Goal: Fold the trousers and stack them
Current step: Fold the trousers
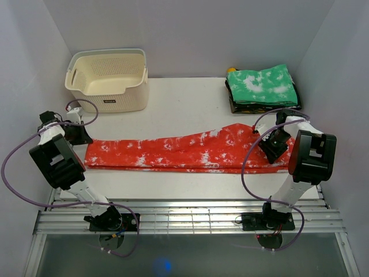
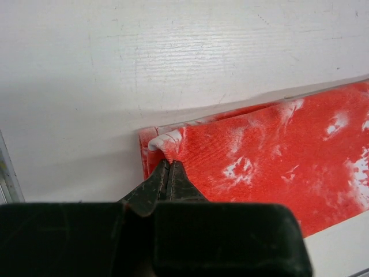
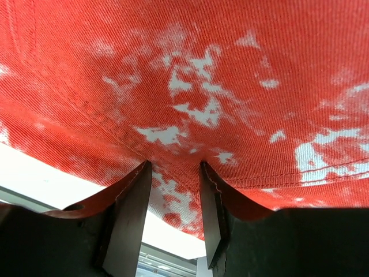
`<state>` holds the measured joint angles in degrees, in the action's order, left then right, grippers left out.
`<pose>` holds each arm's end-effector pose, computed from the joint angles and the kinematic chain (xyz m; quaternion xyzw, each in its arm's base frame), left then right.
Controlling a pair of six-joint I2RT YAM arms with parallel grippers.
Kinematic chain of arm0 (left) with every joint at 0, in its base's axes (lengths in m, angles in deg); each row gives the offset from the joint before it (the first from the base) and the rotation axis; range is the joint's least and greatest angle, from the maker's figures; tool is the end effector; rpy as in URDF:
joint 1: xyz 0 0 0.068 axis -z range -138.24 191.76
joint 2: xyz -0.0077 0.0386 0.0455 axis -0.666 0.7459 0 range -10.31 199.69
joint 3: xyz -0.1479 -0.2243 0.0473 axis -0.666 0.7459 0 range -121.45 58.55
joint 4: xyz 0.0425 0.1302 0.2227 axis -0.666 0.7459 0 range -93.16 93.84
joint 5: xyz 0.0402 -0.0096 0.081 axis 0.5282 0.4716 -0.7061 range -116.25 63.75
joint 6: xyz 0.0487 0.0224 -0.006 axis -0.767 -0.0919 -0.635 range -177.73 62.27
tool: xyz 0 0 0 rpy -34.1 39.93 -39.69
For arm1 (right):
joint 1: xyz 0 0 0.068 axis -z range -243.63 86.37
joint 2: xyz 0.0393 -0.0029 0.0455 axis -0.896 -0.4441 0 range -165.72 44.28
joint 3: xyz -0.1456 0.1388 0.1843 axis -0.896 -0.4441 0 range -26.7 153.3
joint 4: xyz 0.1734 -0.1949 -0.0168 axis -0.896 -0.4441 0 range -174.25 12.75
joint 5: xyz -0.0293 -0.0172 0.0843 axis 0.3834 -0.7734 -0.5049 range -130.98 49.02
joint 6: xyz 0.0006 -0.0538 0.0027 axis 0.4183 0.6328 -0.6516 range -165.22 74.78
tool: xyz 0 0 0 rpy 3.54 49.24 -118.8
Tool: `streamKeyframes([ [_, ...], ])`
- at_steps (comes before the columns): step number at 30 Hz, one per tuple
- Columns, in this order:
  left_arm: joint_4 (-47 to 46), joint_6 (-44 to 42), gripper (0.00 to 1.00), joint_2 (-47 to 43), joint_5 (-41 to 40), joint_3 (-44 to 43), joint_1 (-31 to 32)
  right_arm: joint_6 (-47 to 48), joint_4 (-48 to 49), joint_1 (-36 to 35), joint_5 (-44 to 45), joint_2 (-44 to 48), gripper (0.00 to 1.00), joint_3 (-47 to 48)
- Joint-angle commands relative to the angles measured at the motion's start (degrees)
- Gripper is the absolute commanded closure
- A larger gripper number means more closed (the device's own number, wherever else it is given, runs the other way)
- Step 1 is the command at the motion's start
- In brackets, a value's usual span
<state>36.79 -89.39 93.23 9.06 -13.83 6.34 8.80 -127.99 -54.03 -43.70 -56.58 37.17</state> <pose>0.3019 0.1895 0.1972 0.0189 0.9411 -0.1629 0.2956 0.3019 -0.0494 0.1639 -0.3782 0.9252 0.0097 0.0294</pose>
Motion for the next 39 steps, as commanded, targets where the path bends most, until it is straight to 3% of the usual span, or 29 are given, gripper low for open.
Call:
streamKeyframes([
  [1, -2.94, 0.11, 0.97, -1.07, -0.06, -2.15, 0.53, 1.00, -0.15, 0.24, 0.96, -0.22, 0.56, -2.62],
  [2, -3.29, 0.02, 0.74, -0.28, -0.94, -1.89, 0.61, 1.09, 0.11, 0.15, 0.96, 0.05, 0.55, -2.70],
  [5, -4.35, 0.37, 0.29, -0.36, -2.78, -1.63, 0.61, 0.83, -0.49, 0.15, 0.26, 0.84, 0.48, -2.18],
  [6, -4.70, 0.37, 0.05, -1.06, -3.23, -1.28, 0.53, 0.65, -1.11, 0.15, -0.17, 1.45, 0.47, -1.66],
  [7, -5.13, 0.28, 0.02, -1.94, -3.23, -1.10, 0.61, 0.47, -1.64, 0.15, -1.57, 1.72, 0.46, -0.26],
  [9, -5.49, -0.15, 0.02, -5.87, -2.10, -0.49, 0.53, -0.58, -3.91, 0.15, -3.51, 2.85, 0.44, 1.85],
  [12, -5.67, -0.16, 0.02, -12.98, 2.46, -0.13, 0.61, -2.16, -7.17, 0.15, -9.30, 5.31, 0.31, 7.65],
  [16, -11.90, 8.34, 0.02, -20.47, 3.18, 0.31, 0.53, -4.18, -11.57, 0.15, -19.13, 9.71, 0.12, 16.44],
  [19, -12.18, 10.48, 0.02, -22.42, 7.37, -0.04, 0.61, -7.95, -8.78, 0.15, -25.03, 14.10, 0.10, 20.06],
  [23, 4.59, -3.37, 0.03, -20.06, 22.49, -5.83, 2.80, -8.68, -7.00, -0.81, -33.03, 15.43, 0.10, 19.97],
  [25, 13.43, -7.86, 0.10, -19.61, 23.57, -6.20, 8.68, -3.87, -11.72, -3.43, -38.29, 13.68, 0.10, 20.85],
  [28, 16.92, -13.16, 0.21, -21.80, 21.30, -0.77, 18.43, -1.55, -12.82, -10.45, -34.56, 13.84, 0.03, 16.74],
  [29, 16.75, -13.51, 0.25, -22.68, 18.86, 1.34, 20.81, -1.46, -11.32, -13.01, -32.80, 14.72, 0.20, 14.20],
  [32, 12.37, -9.42, 0.44, -25.67, 11.84, 10.13, 34.14, -4.27, -1.05, -21.10, -24.54, 18.41, 0.46, 2.86],
  [35, 8.49, -6.32, 0.57, -25.59, 9.87, 15.77, 40.76, -7.17, 3.10, -26.47, -21.37, 17.19, 0.55, -2.08],
  [39, 4.01, -0.78, 0.65, -23.57, 5.75, 19.20, 47.98, -10.77, 7.84, -29.46, -19.78, 14.29, 0.60, -4.90],
])
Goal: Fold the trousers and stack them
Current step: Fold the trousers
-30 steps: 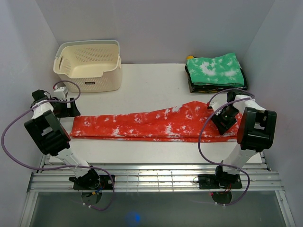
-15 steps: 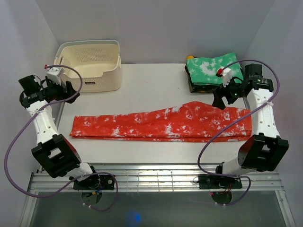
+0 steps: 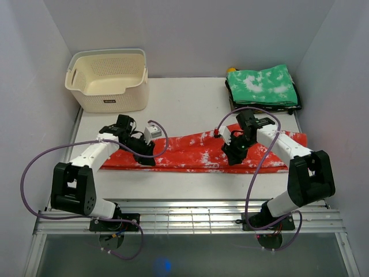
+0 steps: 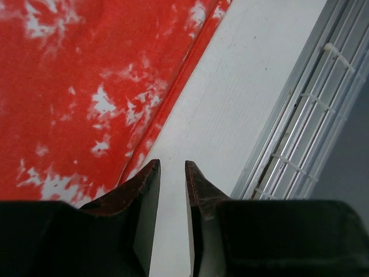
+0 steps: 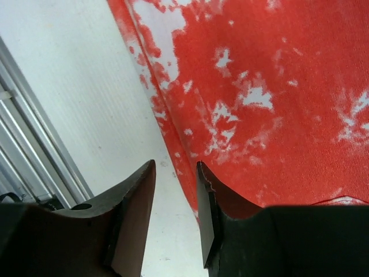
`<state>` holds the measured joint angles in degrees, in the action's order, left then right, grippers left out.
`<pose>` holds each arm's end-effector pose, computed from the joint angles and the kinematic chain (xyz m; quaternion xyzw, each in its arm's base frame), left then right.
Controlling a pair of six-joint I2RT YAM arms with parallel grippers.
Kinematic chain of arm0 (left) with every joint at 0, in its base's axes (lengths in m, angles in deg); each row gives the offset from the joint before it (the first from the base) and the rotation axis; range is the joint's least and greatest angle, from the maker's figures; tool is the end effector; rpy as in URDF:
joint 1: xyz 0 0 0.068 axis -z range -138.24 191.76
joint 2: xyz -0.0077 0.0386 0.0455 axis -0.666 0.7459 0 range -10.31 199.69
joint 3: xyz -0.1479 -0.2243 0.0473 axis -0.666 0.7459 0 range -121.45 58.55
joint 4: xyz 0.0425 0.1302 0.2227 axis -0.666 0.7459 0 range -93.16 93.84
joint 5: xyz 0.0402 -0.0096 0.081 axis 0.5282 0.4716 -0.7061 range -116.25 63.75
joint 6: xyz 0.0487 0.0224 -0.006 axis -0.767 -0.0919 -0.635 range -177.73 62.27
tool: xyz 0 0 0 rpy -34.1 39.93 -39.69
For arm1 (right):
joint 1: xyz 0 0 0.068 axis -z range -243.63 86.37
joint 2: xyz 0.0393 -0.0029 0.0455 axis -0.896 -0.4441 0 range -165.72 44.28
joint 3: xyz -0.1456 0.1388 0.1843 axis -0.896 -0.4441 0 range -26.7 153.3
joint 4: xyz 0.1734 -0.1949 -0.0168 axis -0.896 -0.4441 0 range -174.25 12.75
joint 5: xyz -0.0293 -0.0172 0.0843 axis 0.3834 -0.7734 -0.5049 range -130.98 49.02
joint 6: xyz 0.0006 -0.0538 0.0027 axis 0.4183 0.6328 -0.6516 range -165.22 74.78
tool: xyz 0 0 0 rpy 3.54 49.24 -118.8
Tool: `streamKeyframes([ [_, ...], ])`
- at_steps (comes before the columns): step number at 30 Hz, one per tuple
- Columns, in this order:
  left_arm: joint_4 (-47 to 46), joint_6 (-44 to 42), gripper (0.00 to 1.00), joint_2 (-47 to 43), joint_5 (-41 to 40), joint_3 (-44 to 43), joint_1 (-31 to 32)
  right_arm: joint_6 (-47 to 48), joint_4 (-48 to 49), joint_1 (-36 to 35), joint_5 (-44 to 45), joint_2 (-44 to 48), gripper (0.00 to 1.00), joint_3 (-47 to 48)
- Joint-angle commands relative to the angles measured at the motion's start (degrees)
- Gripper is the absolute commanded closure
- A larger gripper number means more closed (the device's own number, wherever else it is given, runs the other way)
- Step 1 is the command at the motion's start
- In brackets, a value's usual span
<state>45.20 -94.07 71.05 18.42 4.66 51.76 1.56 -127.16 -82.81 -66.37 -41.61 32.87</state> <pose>0.2416 -0.0680 0.2184 0.4043 0.8254 -0.3412 0.1970 0.2524 0.1039 0.2189 -0.5493 0.7981 0.1839 0.1657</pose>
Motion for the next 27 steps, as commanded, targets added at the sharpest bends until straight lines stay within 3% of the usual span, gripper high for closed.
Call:
streamKeyframes([
  [1, -5.81, 5.04, 0.66, -0.86, -5.88, 1.67, 3.70, -4.24, 7.98, -1.55, 3.06, -1.03, 0.60, -0.94],
  [8, -8.71, 4.52, 0.68, 0.20, -10.21, 5.01, 9.42, -2.75, 7.37, -4.46, 3.06, -1.39, 0.61, -3.14],
  [24, -11.88, 1.97, 0.65, 2.75, -13.02, 4.14, 10.21, -1.26, 9.66, -5.96, 6.84, -4.02, 0.53, -4.46],
  [27, -11.71, 1.27, 0.66, 3.19, -13.11, 4.23, 10.22, -0.56, 8.96, -6.31, 6.76, -4.03, 0.60, -4.73],
])
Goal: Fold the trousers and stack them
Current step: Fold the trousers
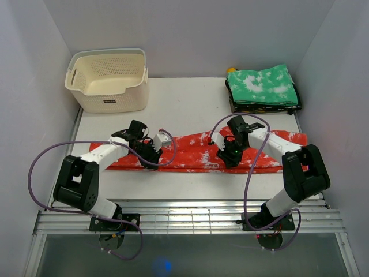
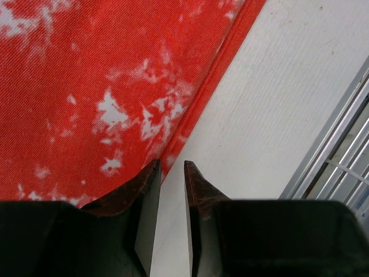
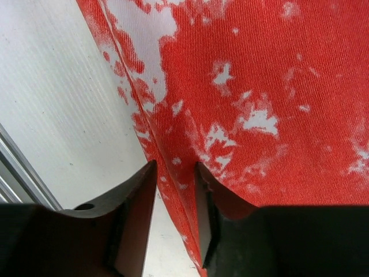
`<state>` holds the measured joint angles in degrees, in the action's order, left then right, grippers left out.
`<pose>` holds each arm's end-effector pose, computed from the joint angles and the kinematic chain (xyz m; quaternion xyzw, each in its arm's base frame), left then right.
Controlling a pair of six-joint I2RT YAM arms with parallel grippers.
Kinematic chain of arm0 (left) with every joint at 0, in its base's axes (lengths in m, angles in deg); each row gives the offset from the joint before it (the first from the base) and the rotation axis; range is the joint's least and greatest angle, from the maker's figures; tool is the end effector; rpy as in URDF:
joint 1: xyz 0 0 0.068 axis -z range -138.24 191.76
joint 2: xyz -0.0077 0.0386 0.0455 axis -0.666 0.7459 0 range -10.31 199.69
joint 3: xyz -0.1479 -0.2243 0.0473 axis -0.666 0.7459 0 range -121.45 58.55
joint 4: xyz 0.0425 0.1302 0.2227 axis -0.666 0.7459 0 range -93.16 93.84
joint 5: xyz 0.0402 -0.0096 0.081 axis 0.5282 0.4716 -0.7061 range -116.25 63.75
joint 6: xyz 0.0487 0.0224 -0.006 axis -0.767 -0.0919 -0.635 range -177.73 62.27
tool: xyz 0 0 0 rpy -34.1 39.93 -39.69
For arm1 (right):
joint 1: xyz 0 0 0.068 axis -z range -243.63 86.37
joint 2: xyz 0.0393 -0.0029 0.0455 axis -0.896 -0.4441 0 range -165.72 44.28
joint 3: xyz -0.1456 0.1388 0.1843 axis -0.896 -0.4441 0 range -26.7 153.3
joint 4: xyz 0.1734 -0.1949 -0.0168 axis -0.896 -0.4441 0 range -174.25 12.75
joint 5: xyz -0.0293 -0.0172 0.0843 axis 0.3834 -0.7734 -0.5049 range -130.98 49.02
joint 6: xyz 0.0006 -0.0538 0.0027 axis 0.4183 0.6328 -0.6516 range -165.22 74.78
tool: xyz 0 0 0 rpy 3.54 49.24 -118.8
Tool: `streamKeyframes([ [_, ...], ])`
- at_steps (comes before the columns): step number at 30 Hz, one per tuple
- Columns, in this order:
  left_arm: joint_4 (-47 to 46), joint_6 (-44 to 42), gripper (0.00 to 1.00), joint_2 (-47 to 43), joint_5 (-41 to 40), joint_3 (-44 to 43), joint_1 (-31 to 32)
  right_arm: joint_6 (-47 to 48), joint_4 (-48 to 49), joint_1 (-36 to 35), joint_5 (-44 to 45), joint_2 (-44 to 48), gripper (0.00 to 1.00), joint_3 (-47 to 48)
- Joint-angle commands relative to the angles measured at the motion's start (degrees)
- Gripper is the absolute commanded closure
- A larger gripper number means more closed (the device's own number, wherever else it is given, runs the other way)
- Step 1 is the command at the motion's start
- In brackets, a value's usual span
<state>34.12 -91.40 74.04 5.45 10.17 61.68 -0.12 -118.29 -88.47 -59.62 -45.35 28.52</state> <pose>0.2358 -0.1053 0.1810 0.4646 0.8316 -0.2515 0.1715 0.2506 0.1285 0.1843 -0.5778 0.7904 0.1361 0.1514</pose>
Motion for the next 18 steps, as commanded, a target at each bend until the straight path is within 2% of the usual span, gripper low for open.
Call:
streamKeyframes([
  [1, -0.71, -1.83, 0.67, 0.19, -0.06, -1.28, 0.29, 1.30, -0.09, -0.82, 0.00, -0.03, 0.64, -0.55],
  [4, -0.28, -2.54, 0.72, -0.24, 0.46, -0.93, 0.29, 1.83, -0.89, -1.26, -0.17, 1.29, 0.76, -1.17],
  [5, -0.10, -3.06, 0.74, -0.33, 0.64, -0.58, 0.29, 1.83, -0.97, -1.44, -0.09, 1.73, 0.85, -1.43],
  [6, -0.01, -3.42, 0.81, -0.51, 0.81, -0.49, 0.38, 1.92, -0.98, -1.61, 0.00, 2.43, 0.88, -1.95],
  [7, 0.95, -3.94, 0.83, -0.60, 1.08, -0.40, 0.38, 1.92, -0.98, -1.88, 0.17, 2.78, 0.90, -2.22],
  [9, 1.92, -5.09, 0.91, -1.21, 1.17, -0.05, 0.38, 1.92, -1.15, -2.14, 0.53, 3.49, 0.92, -2.49],
  [13, 2.89, -6.41, 1.00, -4.11, 1.17, 0.74, 0.38, 1.92, -1.41, -2.84, 0.62, 4.98, 0.92, -3.01],
  [18, 4.47, -8.25, 1.00, -6.92, -0.32, 3.02, 0.38, 1.83, -1.50, -4.16, 2.45, 7.62, 0.92, -4.85],
])
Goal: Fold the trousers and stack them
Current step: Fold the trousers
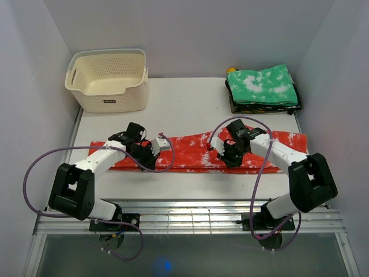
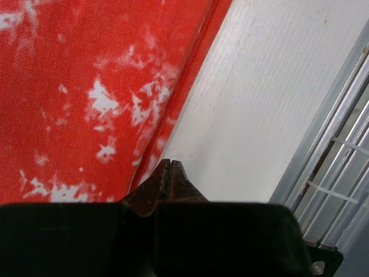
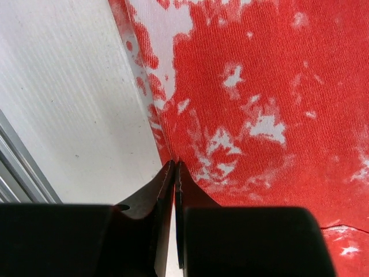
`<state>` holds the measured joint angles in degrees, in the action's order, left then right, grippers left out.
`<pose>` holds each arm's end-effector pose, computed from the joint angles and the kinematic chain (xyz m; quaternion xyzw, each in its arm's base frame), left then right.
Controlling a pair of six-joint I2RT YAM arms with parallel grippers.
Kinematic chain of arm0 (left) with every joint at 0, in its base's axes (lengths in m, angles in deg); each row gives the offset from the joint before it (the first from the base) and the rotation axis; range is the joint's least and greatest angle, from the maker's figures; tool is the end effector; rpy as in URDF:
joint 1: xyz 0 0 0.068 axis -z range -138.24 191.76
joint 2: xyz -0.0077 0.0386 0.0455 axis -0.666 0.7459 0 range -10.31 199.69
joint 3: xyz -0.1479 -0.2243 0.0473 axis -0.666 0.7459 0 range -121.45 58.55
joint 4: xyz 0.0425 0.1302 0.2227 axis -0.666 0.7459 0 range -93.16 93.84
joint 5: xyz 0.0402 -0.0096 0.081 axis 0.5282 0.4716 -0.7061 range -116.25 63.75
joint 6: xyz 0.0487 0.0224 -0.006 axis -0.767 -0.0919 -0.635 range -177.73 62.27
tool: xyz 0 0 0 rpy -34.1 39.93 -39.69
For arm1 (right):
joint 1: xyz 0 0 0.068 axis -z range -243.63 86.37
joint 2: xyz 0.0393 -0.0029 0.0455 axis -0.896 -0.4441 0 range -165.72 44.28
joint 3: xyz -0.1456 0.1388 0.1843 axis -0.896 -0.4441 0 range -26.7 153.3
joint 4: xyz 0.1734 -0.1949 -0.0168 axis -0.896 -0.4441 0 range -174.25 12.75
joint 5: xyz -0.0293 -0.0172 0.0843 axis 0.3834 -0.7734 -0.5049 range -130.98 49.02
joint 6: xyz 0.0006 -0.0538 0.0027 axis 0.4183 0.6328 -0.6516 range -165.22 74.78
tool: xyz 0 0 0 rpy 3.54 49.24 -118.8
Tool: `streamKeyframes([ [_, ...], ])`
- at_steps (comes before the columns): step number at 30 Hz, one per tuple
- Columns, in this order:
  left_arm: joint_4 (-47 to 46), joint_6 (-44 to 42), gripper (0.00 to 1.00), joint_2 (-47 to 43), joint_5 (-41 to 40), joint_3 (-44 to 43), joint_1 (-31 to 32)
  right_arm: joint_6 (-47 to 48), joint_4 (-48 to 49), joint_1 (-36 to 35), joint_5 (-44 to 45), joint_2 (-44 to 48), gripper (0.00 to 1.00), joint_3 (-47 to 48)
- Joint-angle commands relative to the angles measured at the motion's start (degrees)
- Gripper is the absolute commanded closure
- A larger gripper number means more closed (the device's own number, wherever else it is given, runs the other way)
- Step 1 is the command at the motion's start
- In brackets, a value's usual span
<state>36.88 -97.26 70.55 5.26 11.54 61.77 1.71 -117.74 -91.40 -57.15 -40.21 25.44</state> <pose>0.2228 -0.1009 0.1872 0.5062 0.8083 -0.2421 0.1785 0.2305 0.1325 0.1926 -0.6106 0.7655 0.1125 0.1689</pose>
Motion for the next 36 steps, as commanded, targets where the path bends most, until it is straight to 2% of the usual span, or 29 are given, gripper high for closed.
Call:
streamKeyframes([
  [1, 1.72, -2.48, 1.00, -3.69, -0.39, 2.17, 0.29, 0.00, -1.70, -1.93, 0.34, 2.57, 0.92, -2.39],
  [5, 1.81, -2.22, 1.00, -4.48, 0.04, 3.15, 0.29, -1.06, 1.80, -4.13, 2.97, 2.31, 0.92, -7.30],
  [9, -0.13, 0.59, 0.84, -5.62, -0.74, 2.09, 0.29, -3.08, 6.91, -7.03, 8.23, 1.70, 0.92, -11.34],
  [12, -0.57, 1.21, 0.80, -5.54, -1.18, 1.21, 0.29, -4.13, 9.28, -8.88, 10.62, 1.34, 0.92, -12.59],
  [18, -3.55, 4.54, 0.83, -3.87, -1.10, 1.12, 0.29, -4.66, 10.52, -9.49, 12.73, 0.99, 0.92, -12.76],
  [23, -7.16, 7.27, 0.90, -1.15, -3.82, 2.79, 0.29, -4.49, 11.75, -10.11, 14.75, 1.17, 0.92, -13.91],
  [28, -4.79, 3.95, 1.00, 0.26, -3.56, 6.12, 0.29, -4.66, 12.54, -10.38, 15.90, 1.08, 0.92, -14.08],
  [33, -3.38, 0.68, 1.00, 2.11, -5.84, 10.08, 0.29, -6.50, 11.49, -10.38, 15.90, 2.22, 0.92, -11.46],
  [34, -3.64, 0.51, 1.00, 2.54, -6.36, 10.61, 0.29, -7.55, 11.05, -10.38, 15.73, 2.48, 0.80, -10.58],
  [36, -4.87, 0.85, 1.00, 3.16, -7.33, 11.58, 0.29, -8.70, 9.13, -10.38, 14.15, 4.15, 0.64, -7.42],
])
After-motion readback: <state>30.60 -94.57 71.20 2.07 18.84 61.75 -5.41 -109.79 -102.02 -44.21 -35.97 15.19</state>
